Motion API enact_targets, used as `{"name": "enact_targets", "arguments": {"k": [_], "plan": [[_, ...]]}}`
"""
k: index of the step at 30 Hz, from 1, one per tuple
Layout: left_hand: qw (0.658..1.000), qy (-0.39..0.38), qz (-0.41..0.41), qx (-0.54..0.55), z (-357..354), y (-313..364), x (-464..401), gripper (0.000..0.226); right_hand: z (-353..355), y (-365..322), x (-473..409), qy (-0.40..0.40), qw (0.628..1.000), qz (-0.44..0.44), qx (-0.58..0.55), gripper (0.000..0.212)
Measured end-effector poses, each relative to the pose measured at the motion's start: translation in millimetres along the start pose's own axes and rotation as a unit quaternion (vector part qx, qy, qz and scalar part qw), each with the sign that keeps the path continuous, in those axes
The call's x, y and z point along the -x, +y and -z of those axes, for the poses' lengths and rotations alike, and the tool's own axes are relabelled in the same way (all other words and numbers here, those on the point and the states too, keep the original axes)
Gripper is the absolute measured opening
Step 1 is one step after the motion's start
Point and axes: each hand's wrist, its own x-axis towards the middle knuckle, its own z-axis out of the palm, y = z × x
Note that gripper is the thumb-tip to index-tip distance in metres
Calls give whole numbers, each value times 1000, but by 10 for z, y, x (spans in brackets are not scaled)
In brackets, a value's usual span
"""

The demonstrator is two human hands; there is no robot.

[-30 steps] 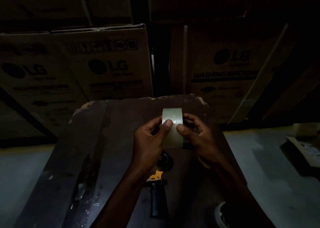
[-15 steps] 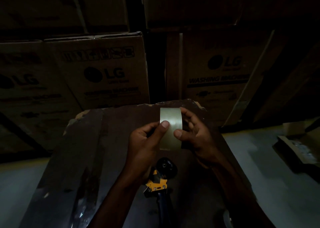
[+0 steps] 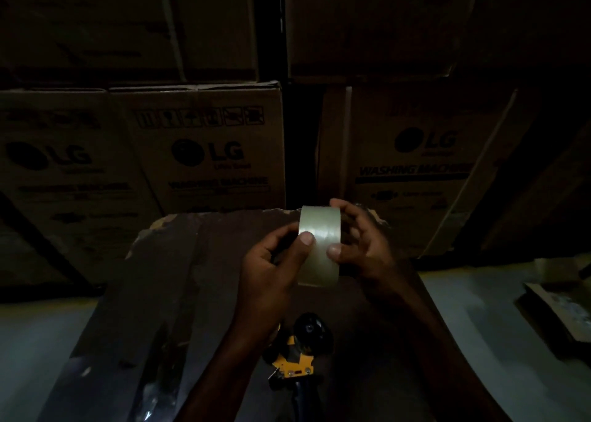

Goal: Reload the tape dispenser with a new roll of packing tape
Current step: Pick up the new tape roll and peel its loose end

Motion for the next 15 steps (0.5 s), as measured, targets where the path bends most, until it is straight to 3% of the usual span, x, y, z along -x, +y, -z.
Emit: {"name": "enact_targets", "arguments": {"k": [3,8,13,15], "plan": [[1000,5,19,20,-11,50,-46,37,-14,38,1,-18,999,36,16,82],[994,-70,72,48,3,97,-83,43,-9,18,-25,-25,998,60,6,84],[995,-63,46,55,-14,41,-113,69,-30,-58,-53,11,1000,14,4,85],[997,-58,22,46,-35,13,-122,71,-30,-88,-13,5,999,-35,-4,76]]}}
